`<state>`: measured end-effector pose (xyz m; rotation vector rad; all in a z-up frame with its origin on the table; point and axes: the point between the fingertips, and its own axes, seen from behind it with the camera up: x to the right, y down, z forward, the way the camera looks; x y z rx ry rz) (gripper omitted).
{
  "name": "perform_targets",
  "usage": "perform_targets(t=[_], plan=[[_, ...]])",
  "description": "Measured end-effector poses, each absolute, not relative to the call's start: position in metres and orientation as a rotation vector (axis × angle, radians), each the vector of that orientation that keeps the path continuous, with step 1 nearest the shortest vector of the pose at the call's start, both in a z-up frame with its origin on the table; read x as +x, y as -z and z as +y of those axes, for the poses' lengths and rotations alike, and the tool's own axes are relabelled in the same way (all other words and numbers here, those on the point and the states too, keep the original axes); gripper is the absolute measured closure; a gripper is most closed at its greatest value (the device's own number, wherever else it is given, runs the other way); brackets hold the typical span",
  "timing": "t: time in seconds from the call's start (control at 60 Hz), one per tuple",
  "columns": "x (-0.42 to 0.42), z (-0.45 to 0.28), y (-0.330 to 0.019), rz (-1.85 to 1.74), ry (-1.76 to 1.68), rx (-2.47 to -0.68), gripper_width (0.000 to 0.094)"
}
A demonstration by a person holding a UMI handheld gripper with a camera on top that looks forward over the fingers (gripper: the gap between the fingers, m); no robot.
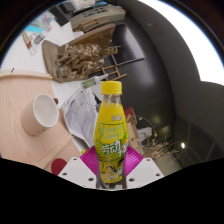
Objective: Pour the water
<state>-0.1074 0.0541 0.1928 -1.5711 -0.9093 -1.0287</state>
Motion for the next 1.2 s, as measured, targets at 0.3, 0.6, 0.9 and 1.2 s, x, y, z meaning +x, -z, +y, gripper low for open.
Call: perform_targets(t=[0.3, 0.6, 0.9, 1.2], plan=[[-0.080, 0.050, -0.171, -0.257, 0.331, -1.865, 0.0647], [-0.078, 0.059, -0.105, -0.096, 0.044, -1.914, 0.0644], [-0.073, 0.057, -0.069, -0.043, 0.004, -1.931, 0.0546], [-0.066, 0.030, -0.092, -0.001, 0.058, -1.990, 0.0088]])
